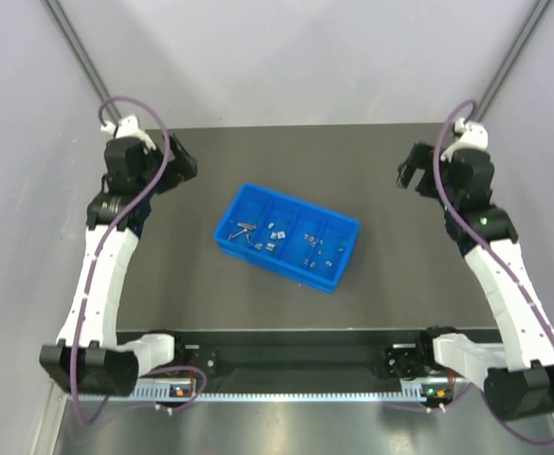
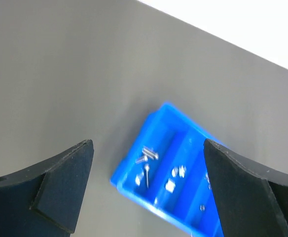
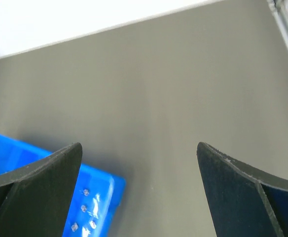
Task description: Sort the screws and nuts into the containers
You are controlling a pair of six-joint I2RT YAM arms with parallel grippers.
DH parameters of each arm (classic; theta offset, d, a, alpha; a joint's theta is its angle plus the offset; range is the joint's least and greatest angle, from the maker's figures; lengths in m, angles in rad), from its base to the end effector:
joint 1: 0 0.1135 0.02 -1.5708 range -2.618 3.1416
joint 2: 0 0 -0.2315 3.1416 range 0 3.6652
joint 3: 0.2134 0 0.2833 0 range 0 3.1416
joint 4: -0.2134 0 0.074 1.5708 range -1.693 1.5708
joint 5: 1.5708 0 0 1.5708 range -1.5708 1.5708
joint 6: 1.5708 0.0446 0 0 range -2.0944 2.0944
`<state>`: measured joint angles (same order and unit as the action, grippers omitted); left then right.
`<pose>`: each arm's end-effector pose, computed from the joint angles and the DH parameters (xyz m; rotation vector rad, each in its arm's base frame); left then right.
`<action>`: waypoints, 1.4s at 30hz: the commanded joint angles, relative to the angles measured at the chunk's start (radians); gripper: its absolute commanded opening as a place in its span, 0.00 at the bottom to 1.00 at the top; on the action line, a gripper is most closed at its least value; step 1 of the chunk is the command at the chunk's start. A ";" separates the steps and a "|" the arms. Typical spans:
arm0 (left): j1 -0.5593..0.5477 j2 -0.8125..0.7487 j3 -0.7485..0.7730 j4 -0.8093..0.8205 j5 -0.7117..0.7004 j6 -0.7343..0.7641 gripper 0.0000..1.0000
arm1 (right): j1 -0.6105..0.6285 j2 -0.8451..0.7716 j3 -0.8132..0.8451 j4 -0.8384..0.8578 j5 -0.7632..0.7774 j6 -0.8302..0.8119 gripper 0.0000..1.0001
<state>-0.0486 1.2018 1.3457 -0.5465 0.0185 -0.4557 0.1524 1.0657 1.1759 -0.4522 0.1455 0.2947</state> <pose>0.3106 -0.0159 0.3820 -0.3903 1.9510 -0.3460 0.2855 0.0373 0.3666 0.2337 1.8980 0.1630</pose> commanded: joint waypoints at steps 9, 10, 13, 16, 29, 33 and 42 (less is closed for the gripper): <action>-0.005 -0.424 -0.466 0.023 -0.009 -0.164 0.98 | -0.008 -0.403 -0.570 0.265 0.000 0.089 1.00; -0.005 -0.441 -0.499 0.028 -0.009 -0.166 0.98 | -0.010 -0.411 -0.585 0.270 -0.009 0.086 1.00; -0.005 -0.504 -0.548 0.037 -0.031 -0.147 0.98 | -0.010 -0.434 -0.653 0.302 -0.004 0.083 1.00; -0.005 -0.542 -0.566 0.036 -0.043 -0.141 0.98 | -0.008 -0.452 -0.699 0.345 -0.004 0.072 1.00; -0.005 -0.608 -0.569 -0.010 -0.081 -0.060 0.98 | -0.008 -0.427 -0.685 0.371 -0.037 0.058 1.00; -0.005 -0.627 -0.576 -0.012 -0.084 -0.054 0.98 | -0.010 -0.440 -0.683 0.376 -0.032 0.054 1.00; -0.005 -0.647 -0.585 -0.026 -0.104 -0.052 0.98 | -0.010 -0.418 -0.680 0.382 -0.032 0.052 1.00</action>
<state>-0.0544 0.5694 0.7719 -0.5682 -0.0704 -0.5236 0.1520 0.6441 0.4633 -0.1364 0.1116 0.3595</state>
